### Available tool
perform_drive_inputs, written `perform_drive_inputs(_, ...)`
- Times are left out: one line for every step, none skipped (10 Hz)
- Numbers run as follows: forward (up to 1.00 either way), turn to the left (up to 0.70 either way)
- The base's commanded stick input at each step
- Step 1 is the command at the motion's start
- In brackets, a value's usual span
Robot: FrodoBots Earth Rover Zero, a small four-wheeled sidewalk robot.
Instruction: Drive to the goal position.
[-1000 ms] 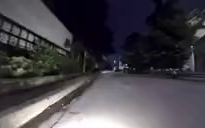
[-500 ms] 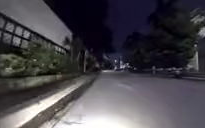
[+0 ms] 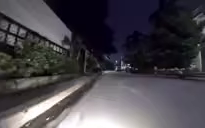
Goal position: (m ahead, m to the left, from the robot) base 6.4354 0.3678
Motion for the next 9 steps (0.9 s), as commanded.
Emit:
perform_drive_inputs(0.5, 0.0)
perform_drive_inputs(0.5, 0.0)
perform_drive_inputs(0.5, 0.0)
perform_drive_inputs(0.5, 0.0)
perform_drive_inputs(0.5, 0.0)
perform_drive_inputs(0.5, 0.0)
perform_drive_inputs(0.5, 0.0)
perform_drive_inputs(0.5, 0.0)
perform_drive_inputs(0.5, 0.0)
